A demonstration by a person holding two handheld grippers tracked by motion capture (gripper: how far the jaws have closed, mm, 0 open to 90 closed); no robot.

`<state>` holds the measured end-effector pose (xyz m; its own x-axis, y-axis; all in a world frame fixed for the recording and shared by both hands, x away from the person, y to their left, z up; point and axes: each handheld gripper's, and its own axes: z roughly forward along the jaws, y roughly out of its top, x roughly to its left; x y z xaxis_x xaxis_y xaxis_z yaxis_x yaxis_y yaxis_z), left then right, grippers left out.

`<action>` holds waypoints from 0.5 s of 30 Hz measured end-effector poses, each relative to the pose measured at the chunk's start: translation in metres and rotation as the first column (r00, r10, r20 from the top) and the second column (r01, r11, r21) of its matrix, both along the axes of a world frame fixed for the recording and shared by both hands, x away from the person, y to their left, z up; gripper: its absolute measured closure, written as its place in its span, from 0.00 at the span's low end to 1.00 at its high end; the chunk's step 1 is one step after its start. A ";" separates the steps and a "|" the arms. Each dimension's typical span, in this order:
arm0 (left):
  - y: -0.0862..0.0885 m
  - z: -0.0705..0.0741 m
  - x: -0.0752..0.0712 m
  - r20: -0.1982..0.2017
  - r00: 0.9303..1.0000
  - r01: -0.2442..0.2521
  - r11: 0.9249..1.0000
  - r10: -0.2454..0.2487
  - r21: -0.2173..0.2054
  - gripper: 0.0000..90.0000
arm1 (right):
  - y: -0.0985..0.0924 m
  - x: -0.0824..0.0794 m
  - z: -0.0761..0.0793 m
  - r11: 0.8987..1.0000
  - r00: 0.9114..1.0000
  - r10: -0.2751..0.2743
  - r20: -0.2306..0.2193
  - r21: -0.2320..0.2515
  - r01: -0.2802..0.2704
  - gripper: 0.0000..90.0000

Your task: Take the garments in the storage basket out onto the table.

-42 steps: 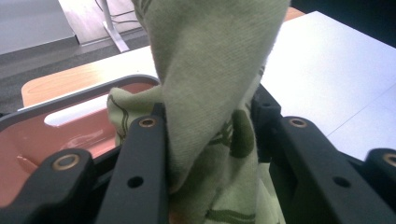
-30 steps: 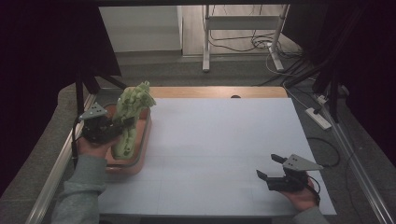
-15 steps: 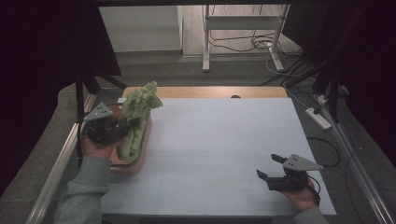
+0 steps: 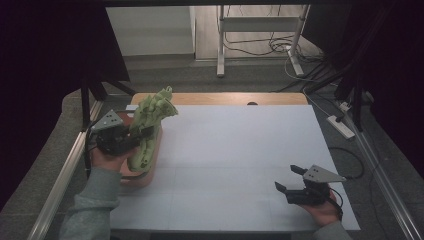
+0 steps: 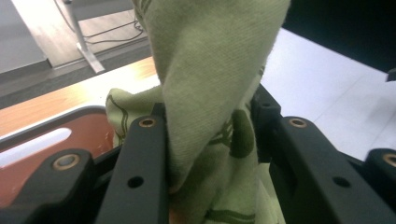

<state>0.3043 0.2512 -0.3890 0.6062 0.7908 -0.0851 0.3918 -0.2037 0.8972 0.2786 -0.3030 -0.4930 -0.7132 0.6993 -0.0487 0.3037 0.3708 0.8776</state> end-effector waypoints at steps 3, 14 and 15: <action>-0.001 0.003 -0.002 0.012 1.000 0.003 1.000 -0.003 -0.007 0.74 | 0.000 0.000 0.000 1.000 1.000 0.000 0.000 -0.001 0.000 0.19; -0.005 0.013 -0.007 0.038 0.999 0.029 0.999 -0.028 -0.025 0.74 | 0.000 0.000 0.000 1.000 1.000 -0.003 -0.001 -0.002 0.003 0.19; -0.006 0.013 -0.006 0.038 0.999 0.031 0.999 -0.030 -0.025 0.74 | 0.000 0.000 0.000 1.000 1.000 -0.003 -0.001 -0.002 0.003 0.19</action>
<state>0.2979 0.2456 -0.3758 0.6328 0.7700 -0.0817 0.3518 -0.1919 0.9162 0.2790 -0.3031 -0.4935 -0.7112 0.7012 -0.0493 0.3060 0.3720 0.8764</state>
